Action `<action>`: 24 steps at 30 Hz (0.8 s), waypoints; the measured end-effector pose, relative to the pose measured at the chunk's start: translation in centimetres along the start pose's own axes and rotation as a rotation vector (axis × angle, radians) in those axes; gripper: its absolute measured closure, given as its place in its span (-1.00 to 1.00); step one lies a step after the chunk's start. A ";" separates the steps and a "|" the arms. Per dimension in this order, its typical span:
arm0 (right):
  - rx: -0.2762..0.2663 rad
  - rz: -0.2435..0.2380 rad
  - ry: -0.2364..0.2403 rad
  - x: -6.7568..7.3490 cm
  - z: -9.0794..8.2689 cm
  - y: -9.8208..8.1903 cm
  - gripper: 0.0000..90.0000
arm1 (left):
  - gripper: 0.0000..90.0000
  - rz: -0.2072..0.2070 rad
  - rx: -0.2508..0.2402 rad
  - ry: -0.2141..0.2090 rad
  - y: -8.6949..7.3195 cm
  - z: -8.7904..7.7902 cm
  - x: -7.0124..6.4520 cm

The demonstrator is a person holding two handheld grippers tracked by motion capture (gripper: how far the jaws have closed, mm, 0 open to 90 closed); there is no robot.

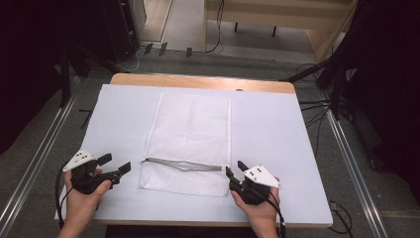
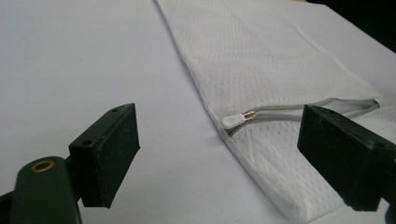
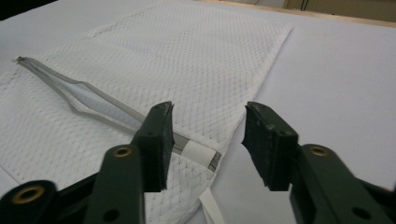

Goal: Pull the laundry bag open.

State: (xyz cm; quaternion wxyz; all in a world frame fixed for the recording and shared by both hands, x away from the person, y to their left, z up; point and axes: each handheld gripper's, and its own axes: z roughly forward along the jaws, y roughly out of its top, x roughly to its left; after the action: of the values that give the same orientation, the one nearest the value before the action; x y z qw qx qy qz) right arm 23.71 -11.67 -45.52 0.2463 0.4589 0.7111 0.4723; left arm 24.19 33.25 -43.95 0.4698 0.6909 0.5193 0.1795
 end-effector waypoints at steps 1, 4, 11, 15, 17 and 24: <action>0.000 0.001 -0.001 -0.2 -0.2 0.1 0.06 | -0.80 0.006 -0.005 -0.001 0.0 -0.1 0.0; -0.011 -0.007 0.004 -0.9 -0.7 0.3 -0.02 | -0.81 0.037 -0.028 -0.003 -0.1 -0.5 -0.1; -0.021 0.018 -0.013 -3.4 -2.0 0.6 -0.24 | -0.81 0.061 -0.038 0.009 -0.5 -0.8 0.1; -0.043 0.010 -0.035 -4.9 -2.8 0.4 -0.31 | -0.82 0.083 -0.049 0.036 -0.7 -0.9 0.5; -0.054 0.016 -0.051 -5.7 -3.1 0.4 -0.31 | -0.86 0.091 -0.052 0.040 -0.8 -0.9 0.8; -0.067 0.065 -0.089 -9.0 -4.3 -0.3 -0.31 | -1.00 0.062 -0.086 0.024 -0.7 -1.4 1.5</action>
State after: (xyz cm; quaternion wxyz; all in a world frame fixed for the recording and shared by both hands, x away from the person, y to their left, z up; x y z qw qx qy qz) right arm 24.30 -21.61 -44.70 0.2774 0.4939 0.6678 0.4828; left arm 23.35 35.21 -44.14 0.4871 0.6835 0.4951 0.2245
